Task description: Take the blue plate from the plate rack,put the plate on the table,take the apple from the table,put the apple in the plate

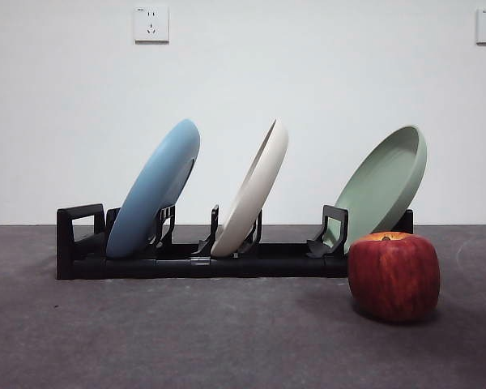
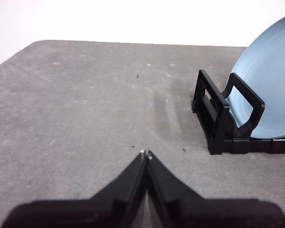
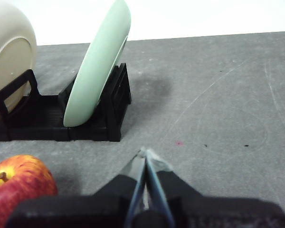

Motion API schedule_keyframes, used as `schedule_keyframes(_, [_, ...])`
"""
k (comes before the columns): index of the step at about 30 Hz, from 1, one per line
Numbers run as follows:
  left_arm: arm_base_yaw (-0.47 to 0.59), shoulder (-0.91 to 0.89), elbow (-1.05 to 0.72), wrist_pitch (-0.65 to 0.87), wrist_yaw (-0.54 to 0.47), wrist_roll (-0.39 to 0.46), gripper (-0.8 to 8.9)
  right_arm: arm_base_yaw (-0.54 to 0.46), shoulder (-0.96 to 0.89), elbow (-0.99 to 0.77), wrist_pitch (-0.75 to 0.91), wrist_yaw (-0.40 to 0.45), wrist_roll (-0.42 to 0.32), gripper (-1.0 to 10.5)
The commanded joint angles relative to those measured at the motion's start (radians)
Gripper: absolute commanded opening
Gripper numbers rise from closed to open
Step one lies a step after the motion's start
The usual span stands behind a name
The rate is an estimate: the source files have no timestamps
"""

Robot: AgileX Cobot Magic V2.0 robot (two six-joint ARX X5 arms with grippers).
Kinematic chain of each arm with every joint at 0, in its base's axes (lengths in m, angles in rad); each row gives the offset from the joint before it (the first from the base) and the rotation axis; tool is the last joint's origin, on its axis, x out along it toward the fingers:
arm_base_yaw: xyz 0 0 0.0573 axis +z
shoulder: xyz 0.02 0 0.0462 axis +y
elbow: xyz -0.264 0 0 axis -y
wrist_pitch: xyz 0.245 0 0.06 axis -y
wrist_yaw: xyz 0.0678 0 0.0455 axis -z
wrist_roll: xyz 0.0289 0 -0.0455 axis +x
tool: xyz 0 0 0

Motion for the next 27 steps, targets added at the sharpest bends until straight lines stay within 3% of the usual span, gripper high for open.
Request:
schedule_keyframes(1, [0.003, -0.002, -0.014, 0.006, 0.006, -0.01, 0.0, 0.0, 0.002, -0.007, -0.001, 0.015, 0.02, 0.0])
schedule_keyframes(9, [0.003, -0.002, -0.014, 0.063, 0.033, -0.045, -0.01, 0.002, 0.002, -0.008, 0.0, 0.013, 0.047, 0.0])
schedule_keyframes(14, [0.003, -0.002, -0.008, 0.063, 0.104, -0.105, -0.06, 0.002, 0.002, -0.004, 0.002, 0.012, 0.212, 0.0])
schedule_keyframes(19, [0.003, 0.005, 0.054, 0.018, 0.136, -0.159, -0.06, 0.002, 0.011, 0.055, -0.018, 0.011, 0.305, -0.1])
schedule_keyframes(27, [0.003, 0.149, 0.262, -0.057, 0.197, -0.18, -0.06, 0.002, 0.162, 0.3, -0.119, 0.011, 0.312, -0.1])
